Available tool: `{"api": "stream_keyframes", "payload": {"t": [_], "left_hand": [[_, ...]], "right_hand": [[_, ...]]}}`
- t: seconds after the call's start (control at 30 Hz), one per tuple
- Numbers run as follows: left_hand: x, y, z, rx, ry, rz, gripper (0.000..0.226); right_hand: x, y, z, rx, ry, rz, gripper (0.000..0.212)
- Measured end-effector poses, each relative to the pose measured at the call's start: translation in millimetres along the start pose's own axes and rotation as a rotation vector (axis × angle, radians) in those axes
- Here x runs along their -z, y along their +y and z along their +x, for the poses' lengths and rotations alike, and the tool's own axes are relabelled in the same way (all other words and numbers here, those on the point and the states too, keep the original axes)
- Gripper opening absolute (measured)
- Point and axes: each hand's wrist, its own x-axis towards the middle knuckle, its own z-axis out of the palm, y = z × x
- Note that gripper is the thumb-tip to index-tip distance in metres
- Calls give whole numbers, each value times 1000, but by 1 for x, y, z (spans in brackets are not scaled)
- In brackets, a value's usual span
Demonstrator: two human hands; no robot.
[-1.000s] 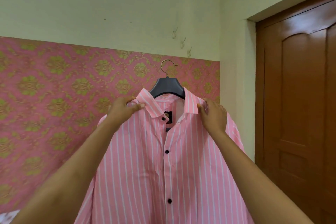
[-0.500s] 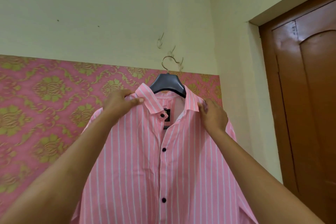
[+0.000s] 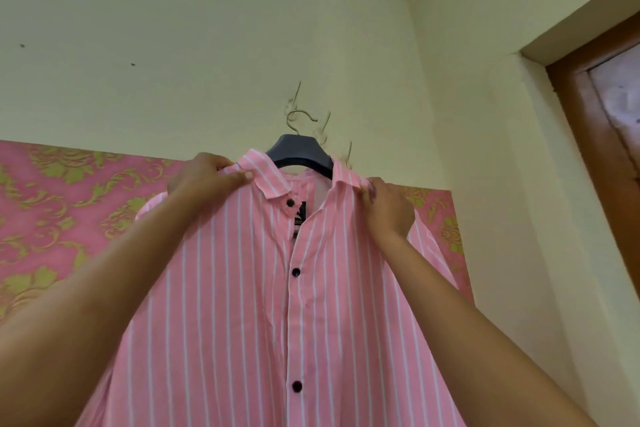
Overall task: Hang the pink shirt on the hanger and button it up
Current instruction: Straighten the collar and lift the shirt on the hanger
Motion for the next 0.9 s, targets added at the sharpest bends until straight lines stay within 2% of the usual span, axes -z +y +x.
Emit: {"api": "stream_keyframes", "payload": {"t": [0.13, 0.2, 0.37, 0.5, 0.67, 0.8, 0.9], "left_hand": [[-15, -3, 39, -12, 46, 15, 25], [-20, -6, 53, -26, 52, 18, 26], [-33, 1, 80, -21, 55, 69, 33], [-44, 5, 95, -28, 43, 115, 36], [-47, 5, 101, -61, 82, 175, 39], [-49, 5, 97, -107, 118, 213, 38], [-49, 4, 94, -149, 132, 227, 37]], "right_hand": [[-31, 5, 25, 2, 122, 5, 76], [-42, 7, 33, 5, 154, 8, 82], [-61, 13, 53, -37, 167, -33, 69], [-70, 24, 66, -48, 174, -47, 47], [-84, 28, 72, -34, 217, -29, 45], [-88, 31, 69, -13, 281, -24, 60], [-86, 34, 65, -18, 305, -17, 51]]}}
